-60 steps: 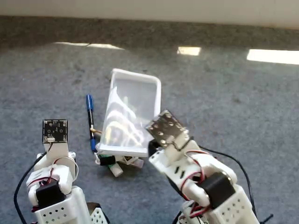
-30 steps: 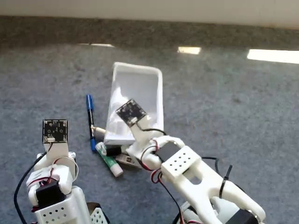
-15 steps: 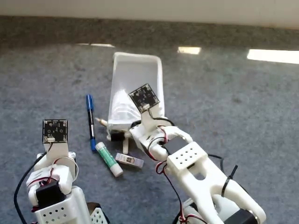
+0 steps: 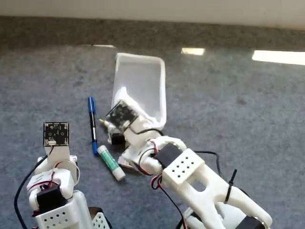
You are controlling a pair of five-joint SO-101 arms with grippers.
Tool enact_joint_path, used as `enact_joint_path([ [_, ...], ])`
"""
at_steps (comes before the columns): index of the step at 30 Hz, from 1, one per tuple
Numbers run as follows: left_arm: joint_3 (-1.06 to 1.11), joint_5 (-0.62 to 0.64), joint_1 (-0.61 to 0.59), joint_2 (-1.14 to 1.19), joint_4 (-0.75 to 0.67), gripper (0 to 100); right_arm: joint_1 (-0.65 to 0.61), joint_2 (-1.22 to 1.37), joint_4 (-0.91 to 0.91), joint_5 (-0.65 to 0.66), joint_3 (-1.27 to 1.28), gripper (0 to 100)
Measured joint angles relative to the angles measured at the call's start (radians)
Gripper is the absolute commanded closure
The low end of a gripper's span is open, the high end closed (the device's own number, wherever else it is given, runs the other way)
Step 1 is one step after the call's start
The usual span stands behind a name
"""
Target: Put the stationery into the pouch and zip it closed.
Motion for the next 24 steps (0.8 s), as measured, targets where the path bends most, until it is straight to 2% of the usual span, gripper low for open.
enact_joint_path([
  [6, 0.0, 0.0, 0.0, 0.0, 0.0, 100, -0.064, 0.114, -0.043, 0.089, -0.031, 79.2],
  [16, 0.0, 0.0, 0.0, 0.0, 0.0, 100, -0.066, 0.468, -0.078, 0.126, -0.258, 79.4],
  [18, 0.0, 0.0, 0.0, 0.0, 0.0, 100, -0.061, 0.517, -0.086, 0.126, -0.295, 83.4],
  [21, 0.0, 0.0, 0.0, 0.0, 0.0, 100, -0.028, 0.562, -0.087, 0.126, -0.321, 98.8],
  [24, 0.0, 0.0, 0.0, 0.0, 0.0, 100, 0.009, 0.565, -0.089, 0.126, -0.336, 98.8],
])
